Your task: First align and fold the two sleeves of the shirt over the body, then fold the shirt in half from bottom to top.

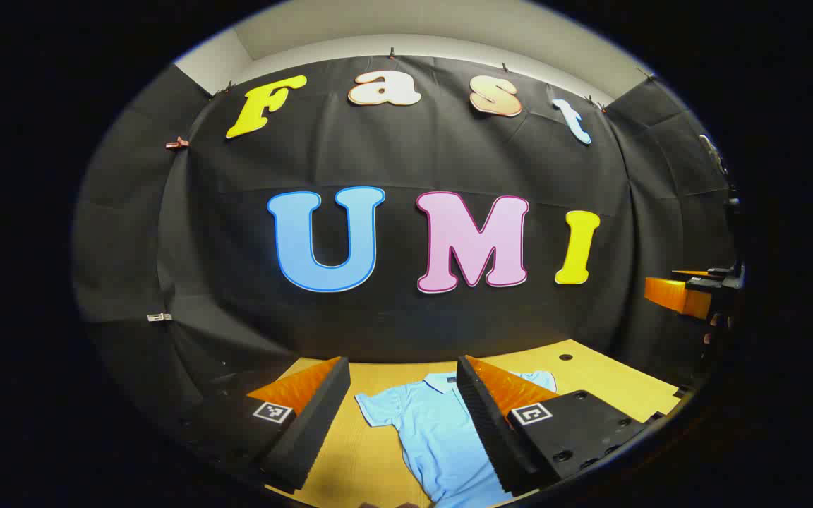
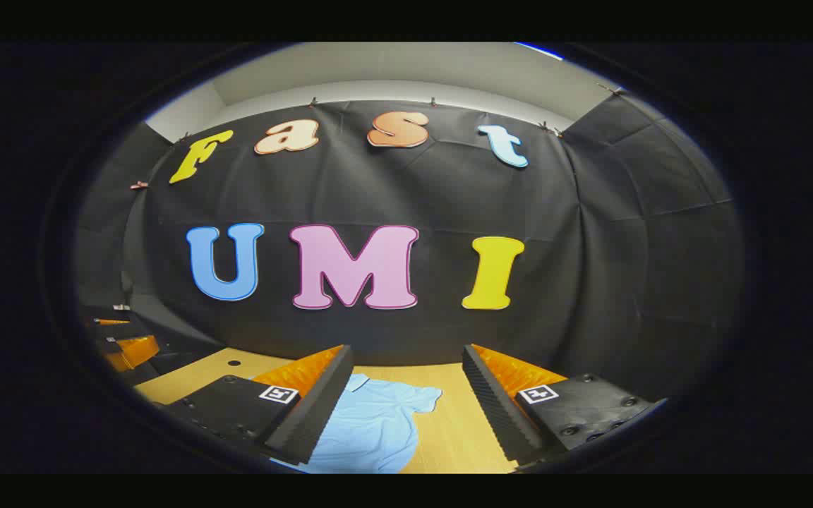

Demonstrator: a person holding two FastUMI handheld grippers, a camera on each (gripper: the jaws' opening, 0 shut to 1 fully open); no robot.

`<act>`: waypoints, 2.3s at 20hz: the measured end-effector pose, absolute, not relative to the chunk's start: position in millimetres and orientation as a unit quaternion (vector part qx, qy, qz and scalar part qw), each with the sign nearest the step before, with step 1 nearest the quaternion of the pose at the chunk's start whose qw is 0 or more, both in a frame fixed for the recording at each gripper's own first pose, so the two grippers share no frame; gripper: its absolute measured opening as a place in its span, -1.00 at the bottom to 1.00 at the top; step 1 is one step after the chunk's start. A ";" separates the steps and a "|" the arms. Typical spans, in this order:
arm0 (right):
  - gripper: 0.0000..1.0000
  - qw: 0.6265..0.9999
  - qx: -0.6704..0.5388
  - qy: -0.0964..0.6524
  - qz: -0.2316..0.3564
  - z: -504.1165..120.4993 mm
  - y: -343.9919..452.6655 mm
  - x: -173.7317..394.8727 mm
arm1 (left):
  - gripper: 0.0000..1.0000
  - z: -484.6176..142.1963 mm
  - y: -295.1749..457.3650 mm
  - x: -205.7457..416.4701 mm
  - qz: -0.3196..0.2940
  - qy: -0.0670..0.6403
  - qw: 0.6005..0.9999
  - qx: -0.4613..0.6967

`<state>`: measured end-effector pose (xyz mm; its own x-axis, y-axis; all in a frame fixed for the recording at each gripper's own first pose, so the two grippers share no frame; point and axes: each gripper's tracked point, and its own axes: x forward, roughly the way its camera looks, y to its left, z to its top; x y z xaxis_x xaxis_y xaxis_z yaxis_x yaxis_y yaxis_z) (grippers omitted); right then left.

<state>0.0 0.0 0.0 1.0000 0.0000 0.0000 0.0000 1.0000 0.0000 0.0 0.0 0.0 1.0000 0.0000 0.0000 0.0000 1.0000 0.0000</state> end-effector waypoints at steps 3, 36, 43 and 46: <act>0.94 1.000 -0.002 -0.001 0.005 1.5 -0.2 1.1 | 0.94 -0.4 -3.7 -0.1 -0.003 0.003 1.000 -0.004; 0.94 0.996 -0.043 0.064 0.041 -56.7 -18.8 121.5 | 0.94 -21.8 1.1 35.2 0.057 0.022 0.998 -0.028; 0.94 0.990 -0.052 0.125 0.047 -124.3 -31.9 190.5 | 0.94 -42.4 8.5 57.4 0.100 0.053 0.993 -0.027; 0.95 0.985 -0.054 0.155 0.044 -154.0 -38.0 217.3 | 0.94 -49.9 10.5 64.9 0.118 0.068 0.990 -0.024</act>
